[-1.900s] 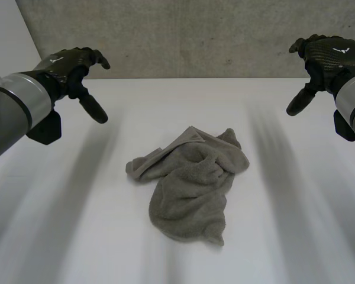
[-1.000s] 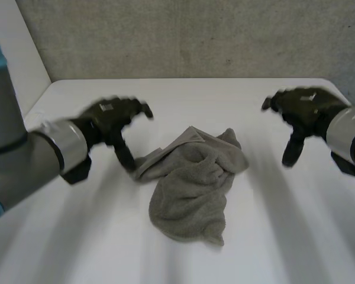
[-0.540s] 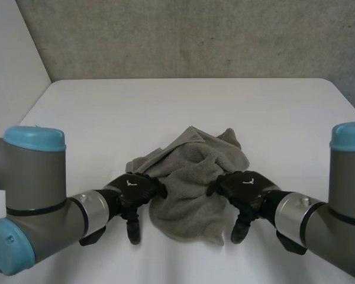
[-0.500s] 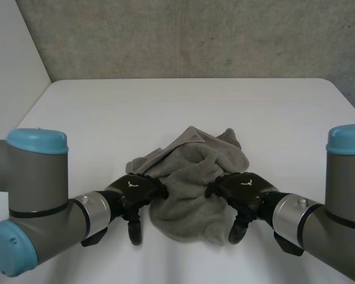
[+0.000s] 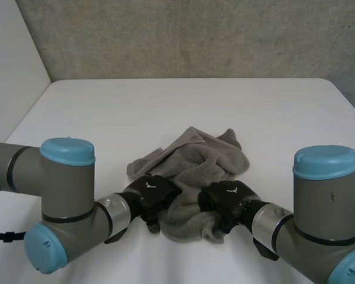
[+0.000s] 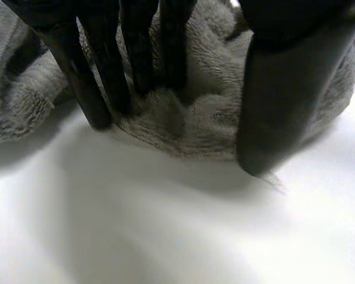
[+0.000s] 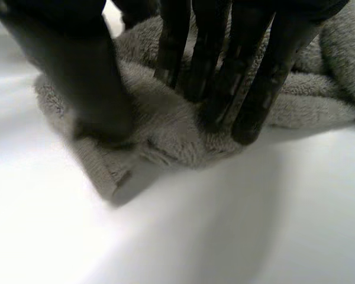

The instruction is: Fold the towel.

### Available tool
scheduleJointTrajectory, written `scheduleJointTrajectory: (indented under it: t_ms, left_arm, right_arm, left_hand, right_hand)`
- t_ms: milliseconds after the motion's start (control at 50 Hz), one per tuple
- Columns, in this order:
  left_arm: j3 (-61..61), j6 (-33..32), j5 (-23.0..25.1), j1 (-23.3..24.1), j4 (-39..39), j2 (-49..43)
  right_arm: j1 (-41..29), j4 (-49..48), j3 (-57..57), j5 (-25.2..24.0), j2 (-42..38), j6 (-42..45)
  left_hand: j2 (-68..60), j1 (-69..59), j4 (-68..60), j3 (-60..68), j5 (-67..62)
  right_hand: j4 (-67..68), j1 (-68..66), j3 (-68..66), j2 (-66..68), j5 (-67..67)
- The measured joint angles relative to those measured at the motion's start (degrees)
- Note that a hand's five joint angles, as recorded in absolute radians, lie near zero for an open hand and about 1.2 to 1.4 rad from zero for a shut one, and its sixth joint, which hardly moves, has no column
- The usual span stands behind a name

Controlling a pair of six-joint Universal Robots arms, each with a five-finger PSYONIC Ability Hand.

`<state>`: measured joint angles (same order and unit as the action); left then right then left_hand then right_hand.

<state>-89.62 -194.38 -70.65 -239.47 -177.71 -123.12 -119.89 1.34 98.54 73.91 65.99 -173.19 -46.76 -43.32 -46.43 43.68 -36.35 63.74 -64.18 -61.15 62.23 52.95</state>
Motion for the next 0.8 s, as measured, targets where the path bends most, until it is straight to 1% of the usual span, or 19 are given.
scheduleJointTrajectory:
  t_ms: [20, 60, 80, 120, 140, 180, 260, 320, 380, 440, 480, 540, 580, 640, 700, 800]
  left_arm:
    - [0.3, 0.19, 0.01, 0.04, 0.0, -0.14]
    - [0.86, 0.62, 0.0, 0.05, -0.06, -0.3]
    - [1.04, 0.77, -0.02, 0.05, -0.09, -0.33]
    - [2.35, 1.7, -0.01, 0.02, -0.32, -0.41]
    - [3.43, 2.26, 0.0, 0.02, -0.5, -0.45]
    - [5.67, 3.28, -0.02, 0.01, -0.76, -0.55]
    - [12.9, 6.14, -0.34, -0.01, -1.12, -1.03]
    - [21.11, 9.45, -1.16, -0.05, -1.19, -1.46]
    - [33.21, 14.45, -3.09, -0.16, -1.11, -1.65]
    - [41.43, 17.63, -4.37, -0.22, -1.02, -1.5]
    - [49.96, 20.52, -5.5, -0.28, -0.85, -0.99]
    - [55.81, 22.12, -6.05, -0.29, -0.64, 0.41]
    - [57.25, 22.51, -6.14, -0.3, -0.49, 1.63]
    - [55.8, 22.61, -6.09, -0.35, -0.32, 3.62]
    - [50.77, 22.41, -5.93, -0.53, -0.4, 5.54]
    - [35.7, 21.87, -5.59, -1.18, -1.0, 7.6]
  right_arm:
    - [0.14, -0.1, -0.18, 0.09, 0.19, 0.01]
    - [0.36, -0.34, -0.61, 0.13, 0.63, 0.03]
    - [0.41, -0.42, -0.76, 0.13, 0.77, 0.03]
    - [0.65, -0.83, -2.05, 0.01, 1.64, 0.11]
    - [0.74, -1.05, -3.17, -0.1, 2.01, 0.2]
    - [0.82, -1.23, -5.34, -0.36, 2.39, 0.35]
    - [0.95, -1.32, -13.02, -0.94, 2.32, 0.82]
    - [1.31, -0.95, -22.83, -1.26, 1.45, 1.89]
    - [2.15, -0.16, -35.41, -1.28, 0.35, 3.86]
    - [2.68, 0.31, -43.33, -1.28, -0.32, 5.11]
    - [3.32, 1.11, -53.5, -0.44, -0.67, 6.37]
    - [3.59, 1.95, -59.97, 1.12, -0.23, 6.76]
    - [3.5, 2.36, -60.91, 1.88, 0.44, 6.76]
    - [3.1, 2.79, -58.11, 2.47, 1.76, 6.77]
    - [2.47, 2.83, -51.0, 2.4, 3.59, 7.02]
    - [1.06, 2.63, -33.15, 1.32, 6.0, 9.8]
  left_hand:
    - [-6.41, -6.07, -8.61, 7.86, -8.27]
    - [-12.02, -12.87, -18.43, 18.85, -18.05]
    - [-13.31, -13.85, -19.83, 20.78, -19.58]
    - [-25.61, -24.49, -28.24, 30.25, -28.32]
    - [-28.04, -29.86, -30.09, 32.2, -30.35]
    - [-28.17, -32.54, -30.98, 32.69, -30.98]
    - [-28.17, -32.9, -31.01, 32.69, -31.04]
    - [-28.17, -32.92, -31.21, 32.74, -31.06]
    - [-28.17, -32.92, -31.22, 32.85, -31.08]
    - [-28.17, -32.92, -31.22, 32.87, -31.07]
    - [-28.17, -32.92, -31.22, 32.88, -31.08]
    - [-28.17, -32.92, -31.23, 32.91, -31.09]
    - [-28.17, -32.92, -31.23, 32.91, -31.1]
    - [-28.17, -32.92, -31.23, 32.91, -31.1]
    - [-28.17, -32.92, -31.23, 32.92, -31.1]
    - [-28.17, -32.93, -31.23, 32.93, -31.16]
  right_hand:
    - [7.23, -6.5, -8.11, 6.08, 7.09]
    - [11.91, -8.58, -13.68, 7.87, 10.84]
    - [12.33, -8.58, -13.83, 7.87, 10.89]
    - [12.57, -8.58, -13.83, 7.87, 10.89]
    - [12.57, -8.59, -13.83, 7.87, 10.89]
    - [12.58, -8.59, -13.83, 7.87, 10.9]
    - [12.58, -8.6, -13.83, 7.87, 10.98]
    - [12.59, -8.89, -13.83, 8.28, 11.08]
    - [12.6, -8.9, -13.83, 8.97, 11.18]
    - [12.6, -8.9, -13.83, 8.98, 11.19]
    - [12.6, -8.9, -13.83, 9.86, 11.2]
    - [12.62, -8.9, -13.84, 10.02, 11.59]
    - [12.62, -8.9, -13.84, 10.02, 11.73]
    - [12.63, -8.9, -13.84, 10.02, 11.82]
    - [12.84, -8.9, -13.85, 10.02, 11.82]
    - [12.85, -8.91, -13.85, 10.03, 11.82]
